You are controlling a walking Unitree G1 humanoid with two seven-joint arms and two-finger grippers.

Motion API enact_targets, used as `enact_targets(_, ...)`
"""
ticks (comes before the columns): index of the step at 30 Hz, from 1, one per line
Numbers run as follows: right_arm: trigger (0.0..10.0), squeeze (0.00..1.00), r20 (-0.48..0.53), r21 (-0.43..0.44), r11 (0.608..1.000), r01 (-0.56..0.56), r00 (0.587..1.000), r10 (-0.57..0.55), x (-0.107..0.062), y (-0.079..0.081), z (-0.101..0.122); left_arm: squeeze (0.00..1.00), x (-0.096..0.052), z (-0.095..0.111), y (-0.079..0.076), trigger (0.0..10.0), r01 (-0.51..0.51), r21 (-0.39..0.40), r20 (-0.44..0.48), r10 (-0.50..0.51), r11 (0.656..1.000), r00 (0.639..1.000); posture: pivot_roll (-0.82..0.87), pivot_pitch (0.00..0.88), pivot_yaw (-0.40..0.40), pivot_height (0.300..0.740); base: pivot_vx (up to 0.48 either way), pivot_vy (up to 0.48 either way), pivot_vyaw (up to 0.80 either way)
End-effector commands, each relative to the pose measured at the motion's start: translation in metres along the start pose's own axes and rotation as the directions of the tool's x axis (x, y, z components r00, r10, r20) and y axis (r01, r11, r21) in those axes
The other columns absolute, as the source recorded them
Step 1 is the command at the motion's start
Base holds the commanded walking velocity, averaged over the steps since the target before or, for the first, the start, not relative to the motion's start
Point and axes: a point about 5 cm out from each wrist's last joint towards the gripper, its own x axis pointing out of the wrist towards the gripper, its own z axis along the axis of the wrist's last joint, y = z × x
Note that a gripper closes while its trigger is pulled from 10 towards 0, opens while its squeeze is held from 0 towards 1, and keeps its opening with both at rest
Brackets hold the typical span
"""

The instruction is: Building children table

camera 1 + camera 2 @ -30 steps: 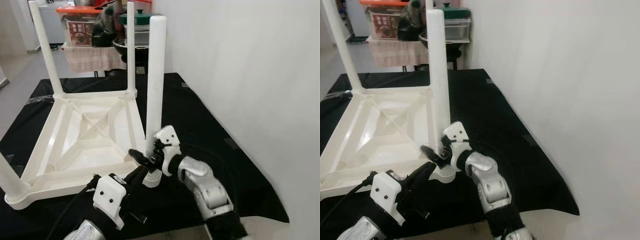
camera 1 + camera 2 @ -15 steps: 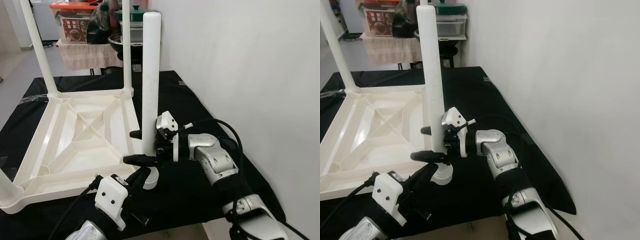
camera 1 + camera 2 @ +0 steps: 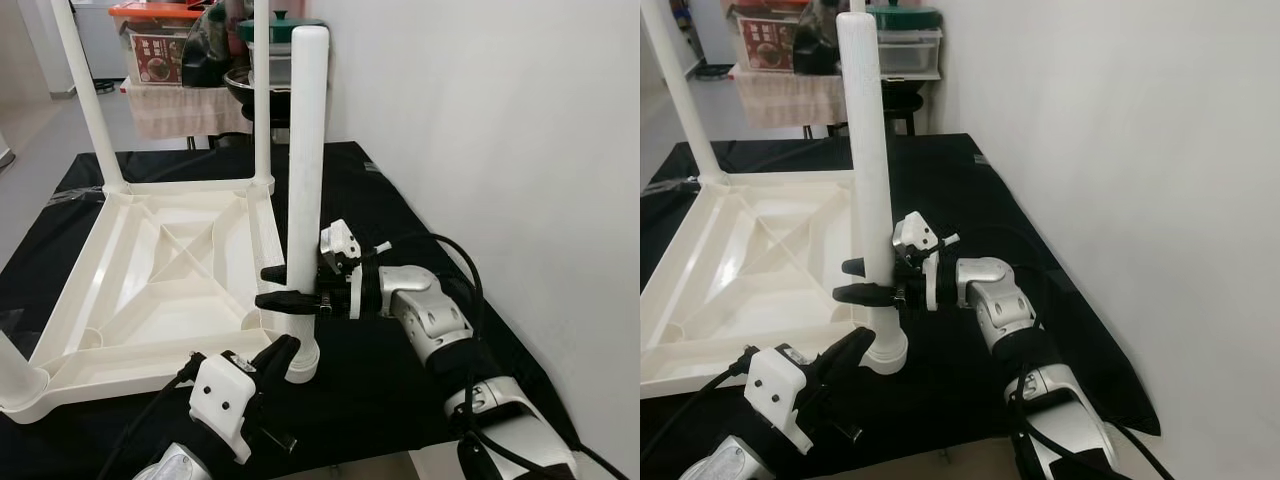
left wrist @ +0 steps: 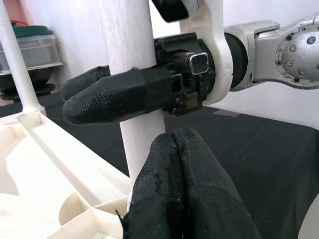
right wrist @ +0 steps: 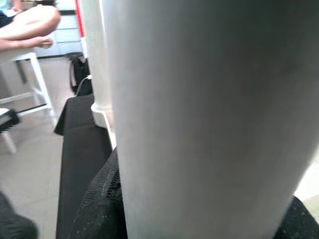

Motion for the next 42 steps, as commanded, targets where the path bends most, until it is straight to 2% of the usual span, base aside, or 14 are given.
enact_targets(1,0.0,0.00,-0.079,0.025,0.999,0.049,0.996,-0.047,-0.006,-0.001,-0.017,0.00,-0.002,0.000,-0.001,10.0,0.001,0.009,-0.012,-0.001,1.000,1.000,0.08,0.000,-0.081,0.740,0.000,0.000,0.00)
enact_targets(3,0.0,0.00,-0.114,0.091,0.891,0.445,0.893,-0.434,-0.005,0.000,-0.027,0.00,-0.002,0.001,-0.001,10.0,0.002,0.009,-0.010,-0.002,1.000,1.000,0.07,0.016,-0.085,0.740,0.000,0.000,0.00)
enact_targets(8,0.0,0.00,-0.144,0.114,0.714,0.690,0.723,-0.676,0.000,0.046,-0.038,0.00,-0.003,0.002,0.001,10.0,0.002,0.010,-0.009,-0.002,1.000,1.000,0.06,0.017,-0.065,0.740,0.000,0.000,0.00)
enact_targets(16,0.0,0.00,-0.124,0.082,0.688,0.721,0.692,-0.711,-0.005,0.028,-0.034,0.00,-0.002,0.001,0.002,10.0,0.008,0.006,-0.009,-0.008,1.000,1.000,0.06,0.014,-0.065,0.740,0.000,0.000,0.00)
enact_targets(18,1.5,0.00,-0.123,0.071,0.686,0.724,0.689,-0.714,-0.005,0.026,-0.034,0.00,-0.001,0.001,0.002,10.0,0.008,0.006,-0.009,-0.008,1.000,1.000,0.06,0.014,-0.066,0.740,0.000,0.000,0.00)
enact_targets(19,9.7,0.00,-0.131,0.052,0.675,0.736,0.675,-0.726,-0.007,0.022,-0.033,0.00,-0.001,0.001,0.003,10.0,0.007,0.007,-0.009,-0.006,1.000,1.000,0.06,0.014,-0.066,0.740,0.000,0.000,0.00)
enact_targets(21,10.0,1.00,-0.114,0.063,0.700,0.711,0.702,-0.703,-0.006,0.020,-0.025,0.00,-0.001,0.001,0.003,10.0,0.003,0.010,-0.008,-0.002,1.000,1.000,0.06,0.014,-0.071,0.740,0.000,0.000,0.00)
enact_targets(25,10.0,1.00,-0.091,0.088,0.728,0.680,0.734,-0.674,-0.004,0.022,-0.014,0.00,-0.001,0.001,0.003,10.0,0.001,0.011,-0.009,-0.001,1.000,1.000,0.06,0.013,-0.071,0.740,0.000,0.000,0.00)
enact_targets(28,10.0,1.00,-0.012,0.046,0.875,0.483,0.876,-0.483,0.000,0.018,0.003,0.00,-0.001,0.001,0.003,10.0,0.003,0.010,-0.009,-0.003,1.000,1.000,0.06,0.012,-0.069,0.740,0.000,0.000,0.00)
enact_targets(33,10.0,1.00,0.015,-0.029,0.969,0.247,0.969,-0.246,0.001,0.020,0.014,0.00,0.000,0.001,0.003,10.0,0.003,0.009,-0.008,-0.003,1.000,1.000,0.06,0.009,-0.071,0.740,0.000,0.000,0.00)
enact_targets(34,10.0,0.30,0.002,-0.048,0.985,0.165,0.986,-0.165,0.001,0.021,0.014,0.00,0.000,0.001,0.003,10.0,0.003,0.009,-0.008,-0.003,1.000,1.000,0.06,0.006,-0.073,0.740,0.000,0.000,0.00)
enact_targets(35,10.0,0.30,-0.009,-0.058,0.992,0.116,0.993,-0.117,0.000,0.020,0.015,0.00,0.000,0.001,0.002,10.0,0.003,0.009,-0.008,-0.003,1.000,1.000,0.06,0.006,-0.073,0.740,0.000,0.000,0.00)
enact_targets(36,10.0,0.00,-0.024,-0.056,0.997,0.047,0.999,-0.049,0.000,0.019,0.014,0.00,0.000,0.000,0.002,10.0,0.002,0.010,-0.008,-0.002,1.000,1.000,0.07,0.005,-0.074,0.740,0.000,0.000,0.00)
enact_targets(42,10.0,0.00,-0.065,-0.016,0.995,-0.099,0.993,0.097,0.000,0.012,0.010,0.00,0.000,0.000,0.003,10.0,0.001,0.010,-0.009,-0.001,1.000,1.000,0.07,0.004,-0.073,0.740,0.000,0.000,0.00)
